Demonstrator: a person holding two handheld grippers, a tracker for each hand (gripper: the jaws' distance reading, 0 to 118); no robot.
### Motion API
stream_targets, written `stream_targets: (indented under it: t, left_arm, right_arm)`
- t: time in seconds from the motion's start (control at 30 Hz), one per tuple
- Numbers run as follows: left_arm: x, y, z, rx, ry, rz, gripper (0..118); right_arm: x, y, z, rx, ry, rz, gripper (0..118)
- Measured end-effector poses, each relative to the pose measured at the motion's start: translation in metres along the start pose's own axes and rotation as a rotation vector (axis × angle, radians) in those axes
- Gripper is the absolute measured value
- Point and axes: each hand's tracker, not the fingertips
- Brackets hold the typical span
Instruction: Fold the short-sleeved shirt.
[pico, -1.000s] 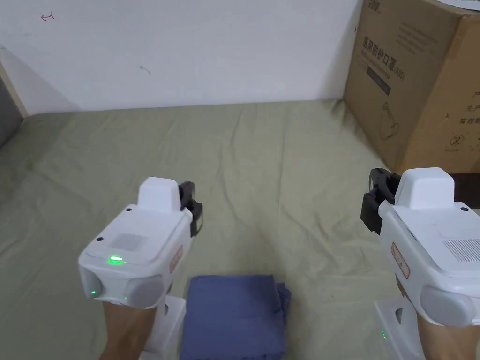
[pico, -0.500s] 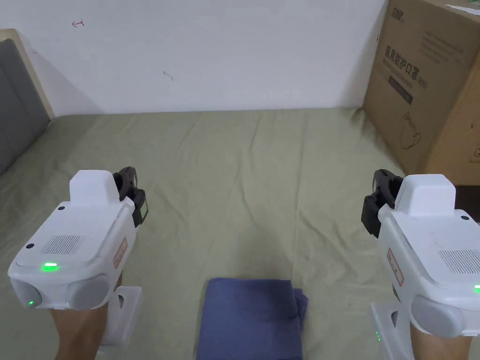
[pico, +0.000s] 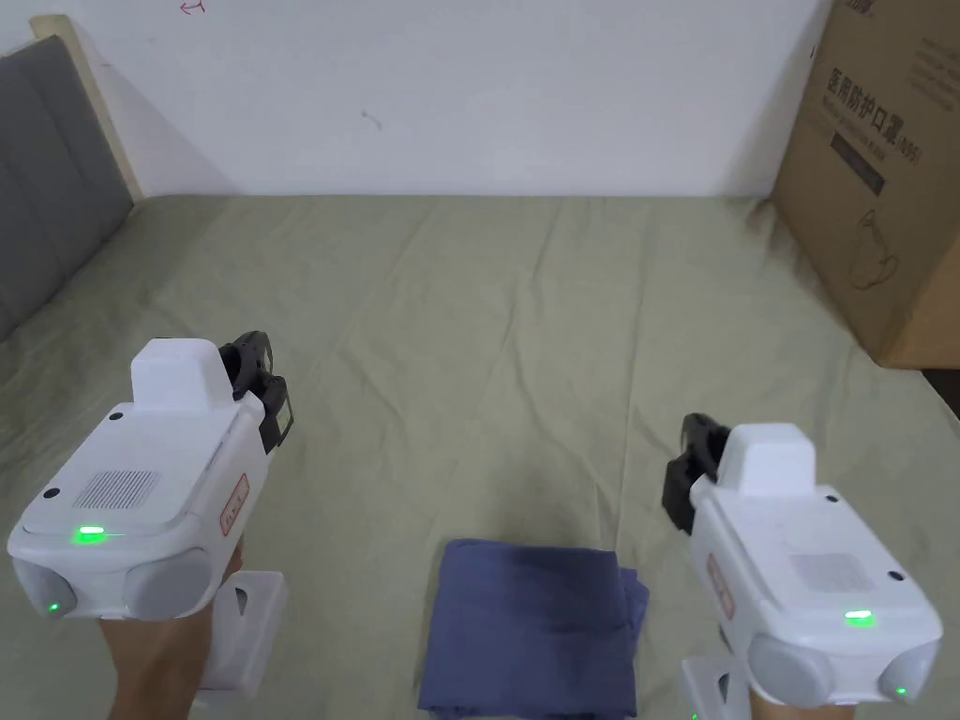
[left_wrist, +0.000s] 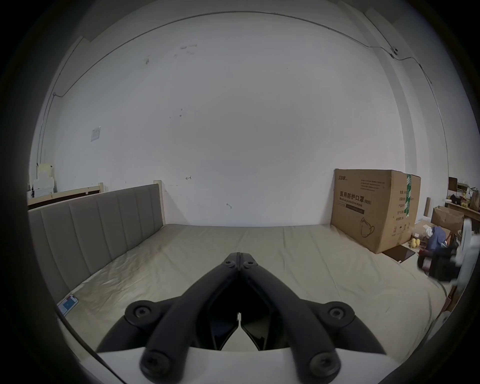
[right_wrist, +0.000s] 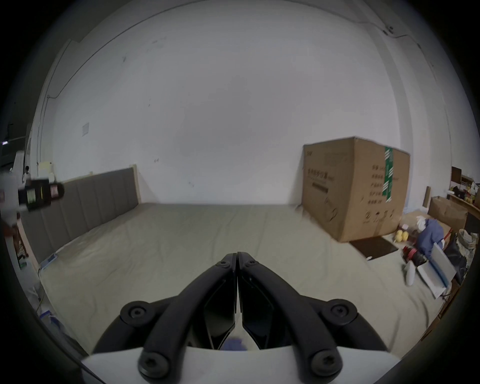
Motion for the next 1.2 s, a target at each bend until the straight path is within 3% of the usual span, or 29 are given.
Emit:
stream_targets:
  t: [0.23,0.47,0.53,0.73,0.8,0.87,0.93,1.03,1.07,1.2]
  left_arm:
    - [-0.014,-0.010,-0.005,-0.029,0.003,0.023,0]
    - [-0.020,-0.031,-0.013,-0.078,-0.013,0.032,0]
    - [-0.021,-0.037,-0.015,-0.106,-0.023,0.045,0]
    - [-0.018,-0.055,-0.020,-0.202,-0.063,0.107,2]
    - [-0.016,-0.063,-0.025,-0.275,-0.106,0.158,12]
    - [-0.013,-0.074,-0.033,-0.361,-0.128,0.219,46]
    - [-0.009,-0.092,-0.046,-0.508,-0.183,0.295,53]
    - [0.002,-0.120,-0.063,-0.686,-0.237,0.349,104]
    - [0.009,-0.130,-0.067,-0.725,-0.256,0.359,110]
    - [0.025,-0.160,-0.084,-0.861,-0.327,0.383,110]
  right_arm:
    - [-0.038,-0.077,-0.044,-0.167,0.118,0.098,0]
    - [-0.060,-0.138,-0.062,-0.364,0.183,0.100,0]
    - [-0.065,-0.153,-0.068,-0.426,0.183,0.135,0]
    - [-0.066,-0.165,-0.071,-0.419,0.187,0.163,0]
    - [-0.066,-0.163,-0.071,-0.429,0.188,0.145,0]
    - [-0.066,-0.161,-0.069,-0.427,0.189,0.142,0]
    - [-0.067,-0.159,-0.068,-0.425,0.190,0.137,0]
    - [-0.064,-0.157,-0.068,-0.432,0.191,0.108,0]
    - [-0.064,-0.157,-0.068,-0.433,0.192,0.095,0]
    - [-0.064,-0.152,-0.066,-0.435,0.193,0.077,0]
